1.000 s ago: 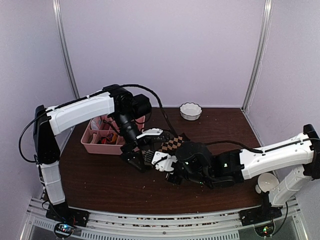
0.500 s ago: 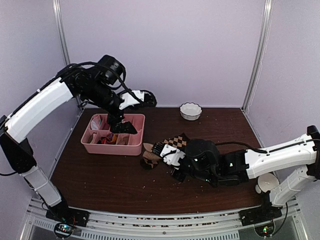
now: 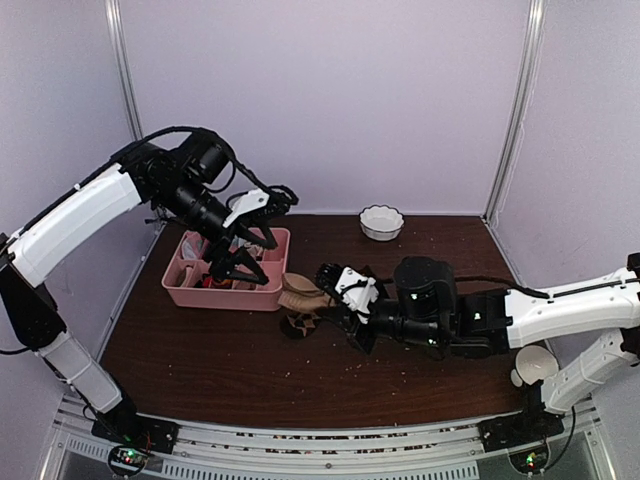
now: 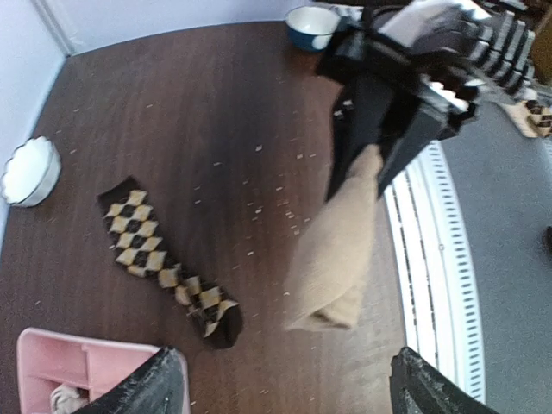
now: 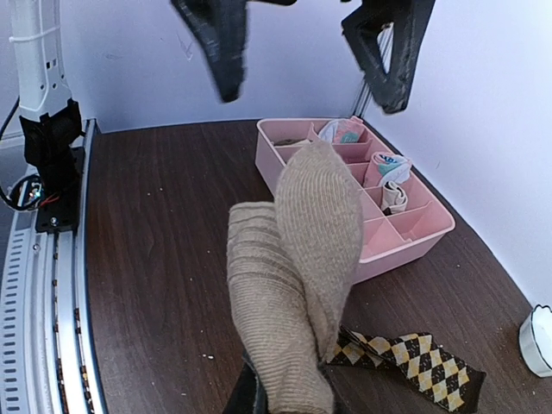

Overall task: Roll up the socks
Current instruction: Roll the sock at the center of the board.

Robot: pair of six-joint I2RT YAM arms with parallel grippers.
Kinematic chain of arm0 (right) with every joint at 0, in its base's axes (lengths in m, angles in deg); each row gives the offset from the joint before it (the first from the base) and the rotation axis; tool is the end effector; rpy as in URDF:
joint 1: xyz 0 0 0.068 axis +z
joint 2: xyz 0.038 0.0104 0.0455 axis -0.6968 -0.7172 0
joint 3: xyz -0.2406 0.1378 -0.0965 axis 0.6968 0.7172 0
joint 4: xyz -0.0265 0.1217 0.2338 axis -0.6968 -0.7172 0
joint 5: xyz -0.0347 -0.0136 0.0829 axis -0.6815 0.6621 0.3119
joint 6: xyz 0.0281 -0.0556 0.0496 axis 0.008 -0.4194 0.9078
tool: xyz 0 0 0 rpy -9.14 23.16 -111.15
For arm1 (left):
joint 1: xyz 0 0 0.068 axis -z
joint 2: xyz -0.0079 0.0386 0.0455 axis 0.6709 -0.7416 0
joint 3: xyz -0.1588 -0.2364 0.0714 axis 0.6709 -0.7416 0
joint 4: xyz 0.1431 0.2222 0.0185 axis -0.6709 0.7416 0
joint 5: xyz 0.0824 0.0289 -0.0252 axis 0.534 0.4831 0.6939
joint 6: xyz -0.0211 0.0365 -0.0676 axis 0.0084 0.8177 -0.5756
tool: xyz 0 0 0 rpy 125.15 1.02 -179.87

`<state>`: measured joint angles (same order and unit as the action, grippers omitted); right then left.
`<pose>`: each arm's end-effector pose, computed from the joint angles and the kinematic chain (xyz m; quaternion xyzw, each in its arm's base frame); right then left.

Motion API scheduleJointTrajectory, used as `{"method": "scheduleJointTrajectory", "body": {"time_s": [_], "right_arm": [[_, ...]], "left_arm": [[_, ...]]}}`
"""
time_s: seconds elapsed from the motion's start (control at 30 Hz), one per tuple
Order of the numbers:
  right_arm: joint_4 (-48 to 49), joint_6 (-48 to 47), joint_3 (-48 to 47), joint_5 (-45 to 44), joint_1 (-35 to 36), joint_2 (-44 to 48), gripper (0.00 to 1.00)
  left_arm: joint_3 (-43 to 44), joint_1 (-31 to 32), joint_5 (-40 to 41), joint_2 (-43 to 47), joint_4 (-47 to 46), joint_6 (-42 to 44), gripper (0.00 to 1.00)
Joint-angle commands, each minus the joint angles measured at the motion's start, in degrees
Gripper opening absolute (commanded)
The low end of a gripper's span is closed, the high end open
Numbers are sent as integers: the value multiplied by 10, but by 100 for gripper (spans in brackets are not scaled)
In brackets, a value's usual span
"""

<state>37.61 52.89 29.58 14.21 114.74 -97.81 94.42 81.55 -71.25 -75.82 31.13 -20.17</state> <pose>0.1182 0.3243 0.2893 -0.5081 0.6291 0.2809 0.5168 0.2270 -0.2365 0.3863 0.6296 0.6753 -0.2903 0.2517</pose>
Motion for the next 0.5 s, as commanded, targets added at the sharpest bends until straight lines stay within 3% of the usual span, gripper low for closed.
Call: {"method": "scheduleJointTrajectory", "body": {"time_s": [0.0, 0.23, 0.47], "right_arm": [[50, 34, -1, 44, -9, 1, 0], [65, 35, -21, 68, -16, -13, 0], [62, 83, -51, 78, -31, -40, 0]], "left_arm": [[-21, 18, -140, 10, -5, -1, 85], [-59, 23, -114, -3, -76, -78, 77], [-45, 43, -71, -18, -72, -32, 59]]}}
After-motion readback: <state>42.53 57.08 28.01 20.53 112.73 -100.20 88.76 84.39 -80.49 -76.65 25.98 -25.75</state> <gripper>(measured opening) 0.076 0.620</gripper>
